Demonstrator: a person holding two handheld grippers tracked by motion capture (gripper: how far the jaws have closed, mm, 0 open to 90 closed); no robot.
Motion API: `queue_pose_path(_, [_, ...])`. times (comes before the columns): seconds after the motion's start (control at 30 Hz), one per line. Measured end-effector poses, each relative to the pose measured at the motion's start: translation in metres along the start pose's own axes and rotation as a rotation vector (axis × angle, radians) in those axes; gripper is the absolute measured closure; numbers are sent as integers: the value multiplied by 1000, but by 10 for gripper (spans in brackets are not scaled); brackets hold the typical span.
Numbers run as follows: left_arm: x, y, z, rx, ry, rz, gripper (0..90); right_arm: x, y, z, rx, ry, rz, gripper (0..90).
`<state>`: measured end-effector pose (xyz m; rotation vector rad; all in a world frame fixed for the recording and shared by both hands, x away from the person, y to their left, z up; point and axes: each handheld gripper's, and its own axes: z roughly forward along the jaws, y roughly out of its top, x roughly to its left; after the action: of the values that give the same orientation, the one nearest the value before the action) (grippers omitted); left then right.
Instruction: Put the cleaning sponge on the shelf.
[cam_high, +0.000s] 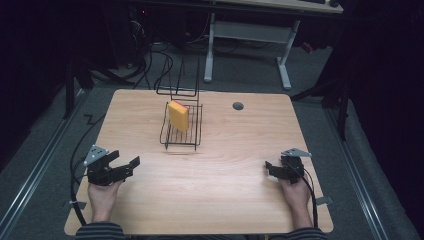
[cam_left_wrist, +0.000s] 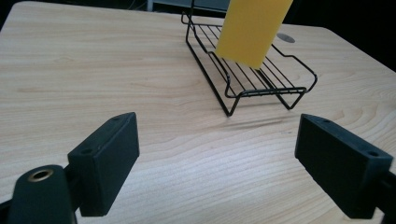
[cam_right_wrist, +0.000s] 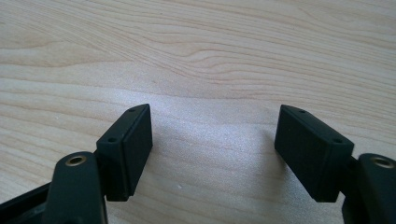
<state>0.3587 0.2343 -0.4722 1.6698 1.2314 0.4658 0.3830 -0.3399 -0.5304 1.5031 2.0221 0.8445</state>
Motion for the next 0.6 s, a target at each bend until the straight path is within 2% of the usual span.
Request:
queue_pose_path(0.13, [0,-4,4,16,-3,-9,143,0,0,0,1,0,2,281])
queue_pose_path(0.6, [-2,-12,21,70,6,2,144,0,0,0,1,1,-1,281])
